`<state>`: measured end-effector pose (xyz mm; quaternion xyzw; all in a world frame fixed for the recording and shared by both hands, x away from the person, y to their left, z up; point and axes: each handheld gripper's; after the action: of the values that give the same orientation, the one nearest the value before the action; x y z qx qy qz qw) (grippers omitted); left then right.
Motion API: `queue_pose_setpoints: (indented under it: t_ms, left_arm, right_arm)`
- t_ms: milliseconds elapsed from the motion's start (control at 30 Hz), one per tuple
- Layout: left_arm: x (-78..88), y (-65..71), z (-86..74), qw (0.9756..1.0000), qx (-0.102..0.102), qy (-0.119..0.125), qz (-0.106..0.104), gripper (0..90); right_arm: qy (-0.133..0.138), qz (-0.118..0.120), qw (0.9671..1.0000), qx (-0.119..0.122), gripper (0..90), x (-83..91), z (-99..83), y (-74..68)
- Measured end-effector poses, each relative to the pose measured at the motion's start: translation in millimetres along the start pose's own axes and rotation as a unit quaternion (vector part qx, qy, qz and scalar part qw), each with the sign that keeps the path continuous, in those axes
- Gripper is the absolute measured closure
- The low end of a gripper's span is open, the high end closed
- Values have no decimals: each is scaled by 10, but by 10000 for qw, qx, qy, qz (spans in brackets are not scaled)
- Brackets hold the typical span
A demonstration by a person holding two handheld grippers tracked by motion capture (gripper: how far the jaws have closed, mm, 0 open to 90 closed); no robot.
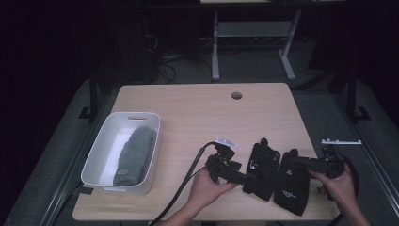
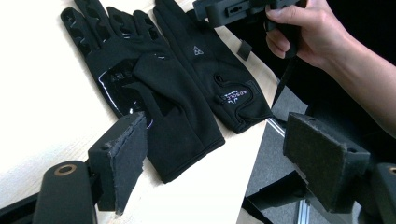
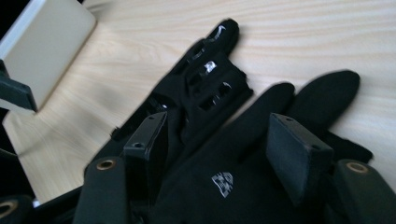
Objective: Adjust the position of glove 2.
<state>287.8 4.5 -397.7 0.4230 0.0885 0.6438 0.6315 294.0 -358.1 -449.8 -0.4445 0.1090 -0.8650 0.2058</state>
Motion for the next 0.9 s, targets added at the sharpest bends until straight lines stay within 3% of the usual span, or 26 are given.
queue_pose_setpoints:
  t_ms: [267,567,800,900]
  left_arm:
    - [-31,-21,-4,10000,-20,-7,-7,221]
    - [-73,-35,-13,10000,10,-39,-27,220]
    - [-67,-39,-10,10000,9,-49,-20,220]
    - [-63,-37,-12,10000,16,-37,-26,220]
  right_arm:
    - [-1,-371,9988,323,398,-15,-104,10]
    - [-46,-768,9948,672,413,8,-122,-4]
    - [-201,-1098,9887,1005,439,-19,-122,-72]
    - [-247,-1272,9838,1236,455,-30,-125,-116]
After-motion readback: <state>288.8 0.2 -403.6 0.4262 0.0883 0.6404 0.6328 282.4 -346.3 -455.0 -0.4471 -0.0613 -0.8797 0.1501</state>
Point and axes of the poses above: each handheld gripper's, and its own axes: x roughly backward along the jaws, z roughly out of its top, y roughly to its right, and after that the axes turned 15 degrees about -z, right-handed
